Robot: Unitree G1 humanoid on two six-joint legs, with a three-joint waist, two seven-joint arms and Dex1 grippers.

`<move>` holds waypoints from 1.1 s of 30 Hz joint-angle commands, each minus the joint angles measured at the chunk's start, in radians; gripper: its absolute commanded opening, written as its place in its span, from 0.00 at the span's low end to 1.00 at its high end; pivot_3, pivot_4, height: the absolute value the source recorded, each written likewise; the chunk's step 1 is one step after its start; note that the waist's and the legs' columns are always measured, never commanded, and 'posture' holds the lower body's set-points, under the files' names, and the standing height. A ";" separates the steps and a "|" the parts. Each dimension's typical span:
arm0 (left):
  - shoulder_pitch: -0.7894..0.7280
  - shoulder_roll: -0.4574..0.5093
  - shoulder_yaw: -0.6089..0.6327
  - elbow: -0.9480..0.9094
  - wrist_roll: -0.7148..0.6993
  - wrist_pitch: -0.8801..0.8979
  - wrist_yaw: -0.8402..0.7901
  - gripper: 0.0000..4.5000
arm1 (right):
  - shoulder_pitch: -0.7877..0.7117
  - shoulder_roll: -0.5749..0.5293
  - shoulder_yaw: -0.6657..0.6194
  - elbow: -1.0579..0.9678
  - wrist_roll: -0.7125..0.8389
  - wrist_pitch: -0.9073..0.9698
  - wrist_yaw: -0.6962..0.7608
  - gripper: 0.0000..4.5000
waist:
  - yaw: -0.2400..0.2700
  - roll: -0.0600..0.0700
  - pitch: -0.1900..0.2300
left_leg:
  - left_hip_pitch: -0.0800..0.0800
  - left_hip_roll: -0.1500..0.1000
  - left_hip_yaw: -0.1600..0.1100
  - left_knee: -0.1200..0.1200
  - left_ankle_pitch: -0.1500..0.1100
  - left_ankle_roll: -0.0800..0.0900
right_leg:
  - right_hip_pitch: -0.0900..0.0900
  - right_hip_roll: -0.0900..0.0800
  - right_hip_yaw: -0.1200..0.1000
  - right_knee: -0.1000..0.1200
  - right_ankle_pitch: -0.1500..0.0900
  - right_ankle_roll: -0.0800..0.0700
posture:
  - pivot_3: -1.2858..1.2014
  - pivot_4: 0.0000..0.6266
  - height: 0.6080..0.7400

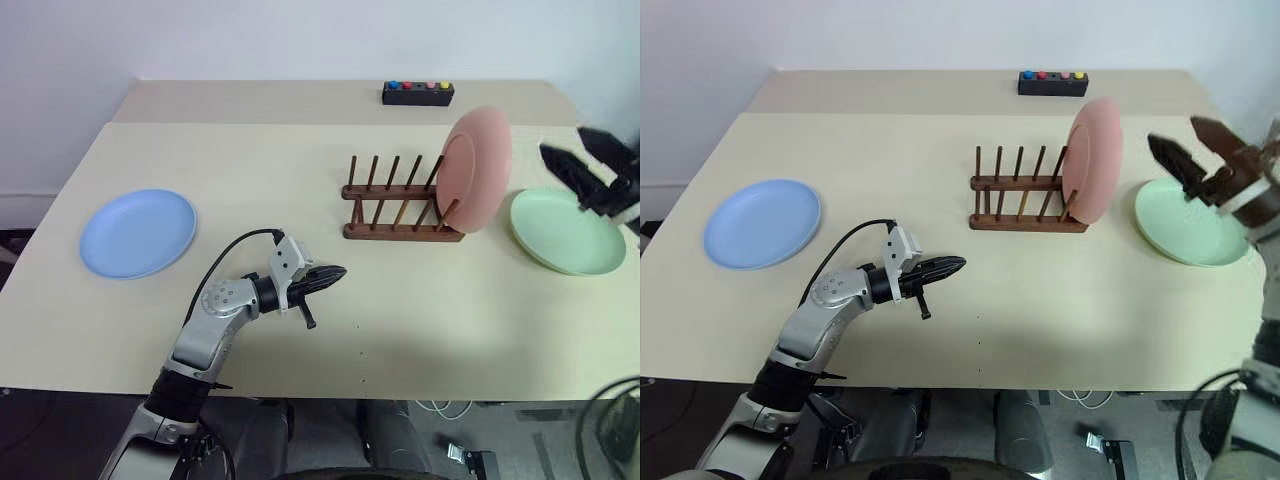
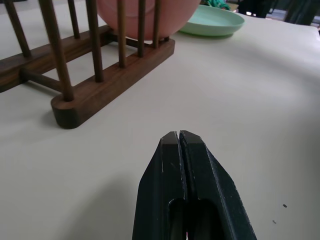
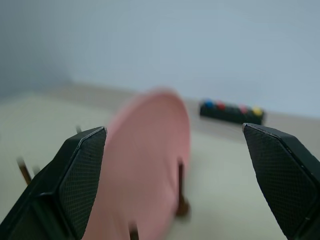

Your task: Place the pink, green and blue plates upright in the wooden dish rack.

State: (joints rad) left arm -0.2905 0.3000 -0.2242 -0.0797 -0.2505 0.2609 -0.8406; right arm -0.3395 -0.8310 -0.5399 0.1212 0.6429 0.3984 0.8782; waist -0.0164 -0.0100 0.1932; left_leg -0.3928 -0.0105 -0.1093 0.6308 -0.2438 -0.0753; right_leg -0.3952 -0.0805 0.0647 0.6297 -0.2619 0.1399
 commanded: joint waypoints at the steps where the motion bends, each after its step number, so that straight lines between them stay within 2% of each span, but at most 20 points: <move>1: -0.027 -0.004 -0.012 -0.004 -0.010 -0.007 -0.021 0.00 | 0.164 -0.071 -0.033 -0.097 -0.125 -0.087 0.013 0.99 | 0.002 0.001 0.000 | 0.000 0.000 0.000 0.000 0.000 0.000 | 0.000 0.000 0.000 0.000 0.000 0.000 | 0.52 0.24 0.96; 3: -0.044 -0.009 -0.019 0.014 -0.008 -0.012 -0.033 0.00 | 0.220 -0.092 -0.002 -0.094 -0.189 -0.105 -0.007 0.99 | 0.003 0.001 0.000 | 0.001 0.000 0.000 0.000 0.000 0.000 | 0.001 0.000 0.000 0.000 0.000 0.000 | 0.52 0.24 0.96; 6: -0.063 -0.019 -0.026 0.039 -0.003 -0.022 -0.042 0.00 | 0.225 -0.091 0.048 -0.083 -0.247 -0.157 -0.011 0.99 | -0.010 0.001 -0.001 | 0.002 0.000 0.003 0.001 0.000 0.000 | 0.001 0.000 0.002 0.000 -0.001 -0.003 | 0.52 0.24 0.96; 13: -0.078 -0.027 -0.026 0.063 -0.001 -0.043 -0.048 0.00 | 0.110 -0.103 0.273 0.181 -0.512 -0.253 -0.113 0.99 | -0.012 0.002 -0.001 | 0.002 0.000 0.002 0.001 0.000 0.000 | 0.001 0.000 0.002 0.000 0.000 -0.001 | 0.52 0.24 0.96; 21: -0.050 -0.028 -0.026 0.040 0.001 -0.044 -0.022 0.00 | -0.017 -0.099 0.381 0.460 -0.601 -0.328 -0.124 0.99 | -0.003 0.002 -0.001 | 0.002 0.000 0.002 0.001 0.000 0.000 | 0.001 0.000 0.002 0.000 0.000 -0.001 | 0.52 0.24 0.96; 24: -0.038 -0.026 -0.024 0.026 -0.002 -0.041 -0.014 0.00 | -0.040 -0.099 0.393 0.494 -0.620 -0.337 -0.139 0.79 | -0.003 0.002 -0.001 | 0.003 0.000 0.002 0.002 0.000 0.000 | 0.003 0.000 0.002 0.000 0.000 -0.001 | 0.52 0.24 0.96; 31: -0.029 -0.026 -0.029 0.013 -0.005 -0.038 -0.008 0.00 | 0.005 -0.099 0.380 0.429 -0.621 -0.328 -0.160 0.00 | 0.000 0.002 -0.001 | 0.002 0.000 0.002 0.001 0.000 0.000 | 0.002 0.000 0.002 0.000 0.000 0.000 | 0.52 0.24 0.96; 33: -0.030 -0.025 -0.030 0.014 -0.006 -0.038 -0.011 0.00 | 0.039 -0.104 0.367 0.377 -0.630 -0.319 -0.189 0.00 | 0.000 0.002 -0.001 | 0.002 0.000 0.002 0.001 0.000 0.000 | 0.002 0.000 0.002 0.000 0.000 0.000 | 0.52 0.24 0.96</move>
State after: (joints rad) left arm -0.3196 0.2733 -0.2582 -0.0247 -0.2485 0.2323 -0.8468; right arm -0.3142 -0.9190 -0.1487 0.5312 0.0176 0.0670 0.7052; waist -0.0164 -0.0084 0.1925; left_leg -0.3904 -0.0106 -0.1077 0.6320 -0.2438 -0.0754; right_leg -0.3928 -0.0804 0.0669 0.6295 -0.2617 0.1395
